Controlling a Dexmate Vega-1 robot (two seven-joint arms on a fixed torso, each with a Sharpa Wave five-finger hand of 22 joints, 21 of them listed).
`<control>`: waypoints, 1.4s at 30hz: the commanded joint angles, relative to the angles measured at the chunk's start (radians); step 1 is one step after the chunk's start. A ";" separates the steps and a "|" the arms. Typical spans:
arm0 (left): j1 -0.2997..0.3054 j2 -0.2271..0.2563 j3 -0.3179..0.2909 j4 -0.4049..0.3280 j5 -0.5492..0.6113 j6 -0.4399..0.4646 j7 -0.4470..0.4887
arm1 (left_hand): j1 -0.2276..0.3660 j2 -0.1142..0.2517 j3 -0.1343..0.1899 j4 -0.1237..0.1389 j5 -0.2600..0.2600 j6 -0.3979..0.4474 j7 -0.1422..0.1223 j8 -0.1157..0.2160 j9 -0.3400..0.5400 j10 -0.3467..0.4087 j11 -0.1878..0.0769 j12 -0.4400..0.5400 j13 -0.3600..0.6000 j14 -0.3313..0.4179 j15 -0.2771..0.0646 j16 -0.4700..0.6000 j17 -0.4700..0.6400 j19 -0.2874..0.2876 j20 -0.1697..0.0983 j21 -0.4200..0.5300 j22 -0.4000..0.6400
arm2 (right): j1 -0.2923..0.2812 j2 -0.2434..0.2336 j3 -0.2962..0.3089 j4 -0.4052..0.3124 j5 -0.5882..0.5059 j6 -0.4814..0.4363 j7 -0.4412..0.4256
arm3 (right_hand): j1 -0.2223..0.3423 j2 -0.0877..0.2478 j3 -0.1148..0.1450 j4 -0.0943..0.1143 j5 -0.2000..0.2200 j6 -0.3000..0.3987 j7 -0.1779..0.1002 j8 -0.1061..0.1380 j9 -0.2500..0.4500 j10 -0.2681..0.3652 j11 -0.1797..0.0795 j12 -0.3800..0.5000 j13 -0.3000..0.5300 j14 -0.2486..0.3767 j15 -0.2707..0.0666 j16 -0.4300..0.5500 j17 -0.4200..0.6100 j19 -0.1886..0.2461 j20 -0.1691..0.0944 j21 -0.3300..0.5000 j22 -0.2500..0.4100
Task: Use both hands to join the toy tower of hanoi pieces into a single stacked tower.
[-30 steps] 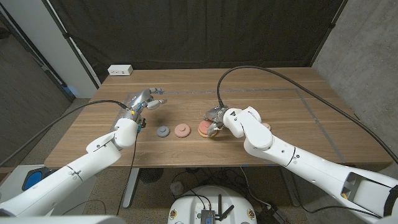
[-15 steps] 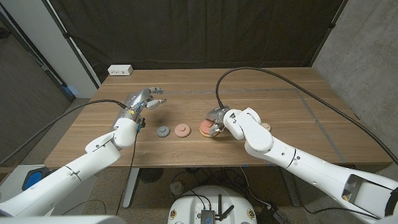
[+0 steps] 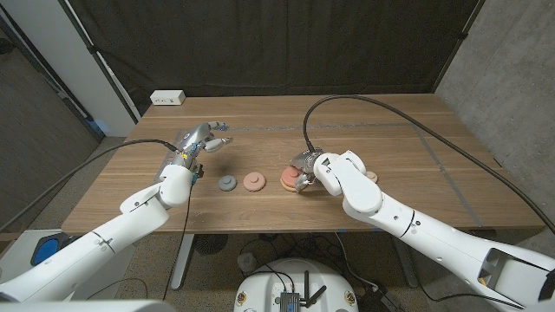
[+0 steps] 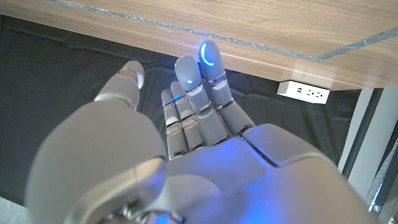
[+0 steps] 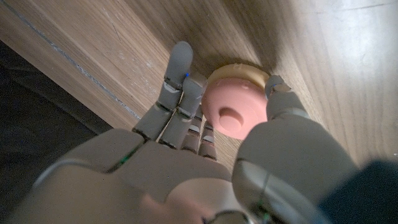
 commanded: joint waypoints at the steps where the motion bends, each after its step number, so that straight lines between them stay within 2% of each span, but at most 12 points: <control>1: 0.009 -0.005 -0.007 0.007 -0.007 -0.013 0.009 | -0.009 -0.001 0.008 -0.001 0.003 0.009 -0.001 0.003 0.002 0.014 -0.001 0.003 0.004 0.005 -0.035 0.010 0.006 -0.003 -0.129 0.005 0.000 | -0.021 0.014 0.026 -0.013 -0.026 0.013 0.015 | -0.003 -0.007 -0.004 0.002 -0.010 -0.007 0.004 0.001 0.002 -0.016 0.009 -0.001 -0.004 -0.006 -0.072 -0.007 0.000 -0.011 -0.091 -0.004 -0.002; 10: 0.007 -0.006 -0.007 0.011 -0.007 -0.016 0.010 | -0.009 0.000 0.012 -0.002 0.003 0.011 0.000 0.003 0.003 0.014 0.000 0.003 0.008 -0.001 -0.035 0.005 -0.001 -0.003 -0.129 0.006 0.000 | -0.036 0.013 0.052 -0.032 -0.012 0.016 0.022 | -0.004 -0.006 -0.004 0.002 -0.020 0.015 0.012 0.015 0.003 -0.011 0.003 0.008 -0.012 -0.007 -0.072 -0.016 -0.001 -0.015 -0.091 -0.004 -0.002; 13: 0.006 -0.007 -0.006 0.011 -0.008 -0.018 0.009 | -0.008 0.000 0.014 -0.002 0.003 0.011 0.000 0.003 0.003 0.014 0.000 0.004 0.010 0.001 -0.035 0.008 0.001 -0.002 -0.129 0.006 -0.001 | -0.046 0.006 0.061 -0.041 -0.009 0.018 -0.006 | 0.002 0.000 -0.001 0.000 -0.025 0.031 0.011 0.022 0.003 0.007 -0.014 0.016 -0.015 -0.007 -0.072 -0.021 -0.004 -0.017 -0.092 -0.004 -0.003; 18: 0.005 -0.012 -0.007 0.002 -0.010 -0.010 0.009 | -0.009 0.000 0.017 -0.002 0.002 0.010 0.000 0.002 0.004 0.015 -0.001 0.002 0.009 0.003 -0.035 0.011 0.001 -0.002 -0.129 0.008 0.001 | -0.060 -0.004 0.084 -0.054 0.017 0.017 -0.038 | 0.014 0.008 0.004 -0.003 -0.033 0.050 0.009 0.030 0.002 0.028 -0.025 0.024 -0.020 -0.002 -0.073 -0.027 -0.008 -0.019 -0.091 -0.002 -0.004; 30: 0.065 -0.005 -0.049 -0.067 -0.013 0.039 0.047 | -0.010 -0.001 0.021 -0.002 0.002 0.009 -0.001 0.001 0.005 0.013 0.000 0.001 0.011 -0.002 -0.035 0.010 -0.002 -0.003 -0.129 0.007 -0.001 | -0.089 -0.020 0.128 -0.077 0.060 -0.019 -0.098 | 0.029 0.023 0.011 -0.005 -0.040 0.084 0.005 0.043 0.004 0.058 -0.039 0.034 -0.024 0.018 -0.072 -0.019 0.007 -0.017 -0.091 0.005 -0.004; 42: 0.083 -0.007 -0.055 -0.091 0.000 0.055 0.062 | -0.012 -0.002 0.025 -0.002 0.001 0.008 0.000 0.000 0.005 0.014 -0.001 -0.001 0.009 0.004 -0.035 0.018 0.004 -0.004 -0.129 0.007 -0.001 | -0.132 -0.045 0.161 -0.122 0.070 -0.061 -0.173 | 0.053 0.040 0.025 -0.010 -0.037 0.126 -0.011 0.060 0.009 0.088 -0.053 0.045 -0.020 0.025 -0.072 -0.020 0.013 -0.017 -0.092 0.009 -0.006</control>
